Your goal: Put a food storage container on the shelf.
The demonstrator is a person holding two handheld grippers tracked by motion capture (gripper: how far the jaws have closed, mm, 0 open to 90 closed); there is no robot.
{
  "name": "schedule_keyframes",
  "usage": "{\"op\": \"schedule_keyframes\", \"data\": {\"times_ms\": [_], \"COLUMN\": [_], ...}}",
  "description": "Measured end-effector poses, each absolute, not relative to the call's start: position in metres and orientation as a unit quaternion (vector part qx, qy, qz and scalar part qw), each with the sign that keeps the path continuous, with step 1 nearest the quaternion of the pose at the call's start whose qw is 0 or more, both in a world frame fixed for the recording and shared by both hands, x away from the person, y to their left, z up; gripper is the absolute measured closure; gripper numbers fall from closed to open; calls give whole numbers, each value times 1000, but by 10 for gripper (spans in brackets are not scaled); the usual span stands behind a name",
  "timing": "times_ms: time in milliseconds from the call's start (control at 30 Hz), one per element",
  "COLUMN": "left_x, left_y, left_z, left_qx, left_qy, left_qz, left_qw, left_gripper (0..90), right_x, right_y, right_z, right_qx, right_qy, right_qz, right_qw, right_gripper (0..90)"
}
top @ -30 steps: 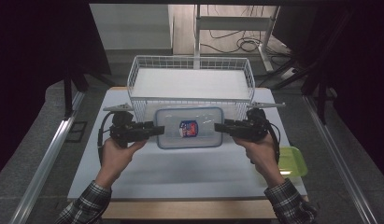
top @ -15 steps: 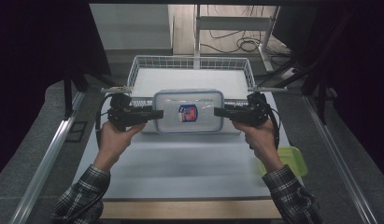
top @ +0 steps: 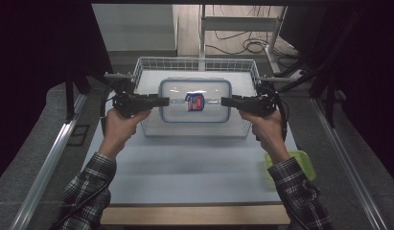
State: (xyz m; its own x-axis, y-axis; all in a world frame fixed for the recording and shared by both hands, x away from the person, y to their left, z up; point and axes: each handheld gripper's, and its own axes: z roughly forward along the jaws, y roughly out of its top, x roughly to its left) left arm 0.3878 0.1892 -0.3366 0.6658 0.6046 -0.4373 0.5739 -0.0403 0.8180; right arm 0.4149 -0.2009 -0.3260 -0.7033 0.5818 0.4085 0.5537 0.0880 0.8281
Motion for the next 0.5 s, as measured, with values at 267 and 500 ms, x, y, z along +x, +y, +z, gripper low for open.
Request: {"op": "schedule_keyframes", "data": {"times_ms": [267, 500], "left_x": [401, 412], "left_y": [193, 197], "left_z": [-326, -317], "left_qx": [715, 711], "left_qy": [412, 414], "left_qz": [15, 16], "left_qw": [564, 568], "left_gripper": [509, 509], "right_x": [429, 442], "right_y": [-196, -192], "right_z": [-313, -301], "right_qx": [385, 386], "right_qy": [734, 731], "right_qz": [559, 562], "right_qw": [17, 19], "right_gripper": [517, 517]}}
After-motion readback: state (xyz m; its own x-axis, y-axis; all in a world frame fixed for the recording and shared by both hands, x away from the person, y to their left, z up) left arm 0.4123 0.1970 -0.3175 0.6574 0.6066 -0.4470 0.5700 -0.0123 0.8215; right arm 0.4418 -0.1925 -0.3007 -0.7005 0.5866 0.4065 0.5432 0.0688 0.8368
